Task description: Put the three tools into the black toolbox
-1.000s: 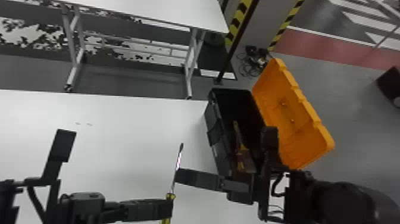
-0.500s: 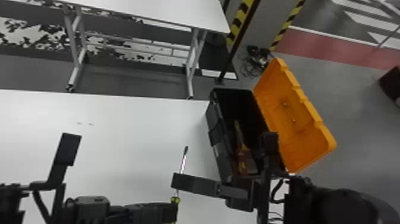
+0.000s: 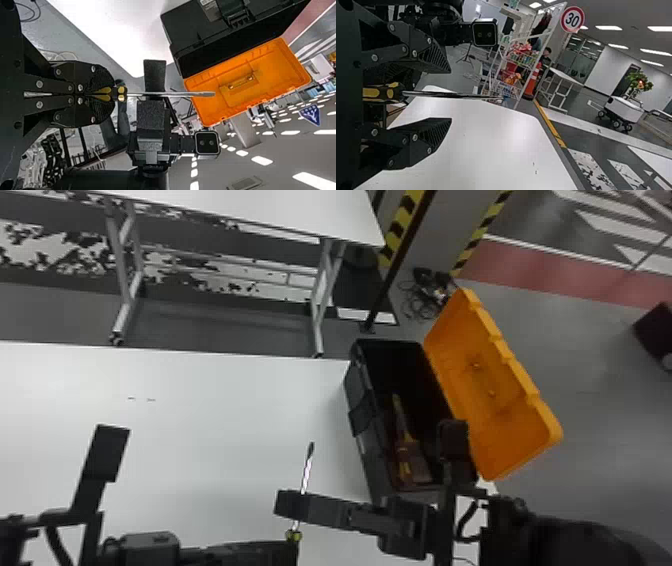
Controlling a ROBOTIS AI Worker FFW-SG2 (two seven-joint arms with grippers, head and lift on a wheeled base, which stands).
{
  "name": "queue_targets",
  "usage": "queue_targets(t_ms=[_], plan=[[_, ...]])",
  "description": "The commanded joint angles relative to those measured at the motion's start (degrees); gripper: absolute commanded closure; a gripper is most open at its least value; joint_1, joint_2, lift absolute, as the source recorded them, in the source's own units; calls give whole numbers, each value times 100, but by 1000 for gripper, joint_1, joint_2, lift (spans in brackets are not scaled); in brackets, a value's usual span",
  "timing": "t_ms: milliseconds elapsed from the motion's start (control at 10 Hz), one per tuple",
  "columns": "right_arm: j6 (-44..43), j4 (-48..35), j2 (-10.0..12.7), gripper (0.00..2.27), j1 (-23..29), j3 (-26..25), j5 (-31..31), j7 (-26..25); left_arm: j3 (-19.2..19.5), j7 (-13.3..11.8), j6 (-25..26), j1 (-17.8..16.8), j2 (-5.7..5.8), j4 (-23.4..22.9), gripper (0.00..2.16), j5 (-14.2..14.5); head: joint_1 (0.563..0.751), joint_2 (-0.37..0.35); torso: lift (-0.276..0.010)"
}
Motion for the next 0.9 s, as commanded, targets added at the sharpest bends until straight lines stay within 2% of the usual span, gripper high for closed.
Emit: queue_targets(t_ms=[0,600,800], plan=[[12,-88,10,2243,72,-11,-1,-17,39,1,7,35,7,-52,1922,-1,695,-333,-51],[12,-53,10,2243,37,-46,-54,-9,92,-16,7,97,-20,-105,1895,8,695,-324,-51],[12,-44,1,2243,37,-64,-71,53,145,-104,7,61,-28,-87,-1,35,695,-328,-51]])
